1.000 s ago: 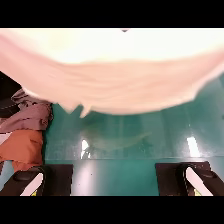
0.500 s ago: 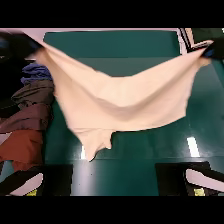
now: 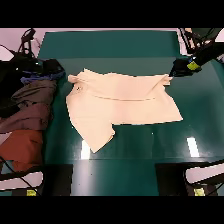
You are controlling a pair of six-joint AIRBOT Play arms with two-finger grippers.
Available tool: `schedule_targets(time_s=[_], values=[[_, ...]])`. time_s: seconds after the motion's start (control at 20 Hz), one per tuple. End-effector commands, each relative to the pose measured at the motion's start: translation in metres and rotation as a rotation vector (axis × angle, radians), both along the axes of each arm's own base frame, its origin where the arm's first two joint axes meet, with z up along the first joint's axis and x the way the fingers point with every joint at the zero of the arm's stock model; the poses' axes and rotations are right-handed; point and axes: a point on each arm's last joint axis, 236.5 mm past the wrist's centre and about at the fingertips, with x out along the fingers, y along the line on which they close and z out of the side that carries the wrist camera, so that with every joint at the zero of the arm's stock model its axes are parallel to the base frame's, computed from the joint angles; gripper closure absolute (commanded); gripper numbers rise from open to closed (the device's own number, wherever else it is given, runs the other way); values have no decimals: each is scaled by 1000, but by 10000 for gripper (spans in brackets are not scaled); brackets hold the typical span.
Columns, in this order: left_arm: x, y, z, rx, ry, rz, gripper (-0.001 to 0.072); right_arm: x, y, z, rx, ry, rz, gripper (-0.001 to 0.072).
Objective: Fold the shirts.
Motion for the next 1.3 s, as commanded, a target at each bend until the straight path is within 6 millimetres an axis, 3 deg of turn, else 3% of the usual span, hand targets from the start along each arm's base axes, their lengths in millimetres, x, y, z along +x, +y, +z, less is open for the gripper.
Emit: schedule_targets(time_s=[0.0, 0.2, 0.3, 0.45, 0.55, 0.8, 0.85, 0.9, 0.95, 1.1, 1.2, 1.25], values=[[-45, 23, -40, -22, 224, -7, 161, -20, -7, 1, 28, 37, -4, 378], [-118, 10, -118, -64, 462, -12, 161, -60, 20, -1, 190, 49, -19, 378], [-147, 5, -145, -82, 512, 12, 161, -76, 23, -6, 192, 41, -30, 378], [-174, -15, -172, -99, 538, 15, 161, -87, 31, -8, 207, 2, -52, 378], [-178, -39, -181, -122, 524, -15, 160, -93, 32, -10, 209, -13, -64, 378], [-179, -78, -187, -86, 467, -96, 165, -108, 26, -12, 210, -16, -92, 378], [-176, -79, -185, -91, 463, -82, 314, -114, 20, -16, 207, -9, -103, 378], [-169, -77, -180, -96, 450, -70, 567, -121, 10, -22, 197, 6, -128, 378], [-161, -74, -173, -90, 425, -70, 685, -131, -2, -32, 197, 27, -171, 378], [-140, -77, -145, -93, 368, -94, 685, -171, -47, -74, 203, 119, -363, 371], [-129, -79, -130, -95, 330, -100, 685, -199, -73, -108, 217, 189, -513, 193], [-125, -79, -126, -96, 316, -100, 685, -208, -82, -124, 252, 210, -602, 195]])
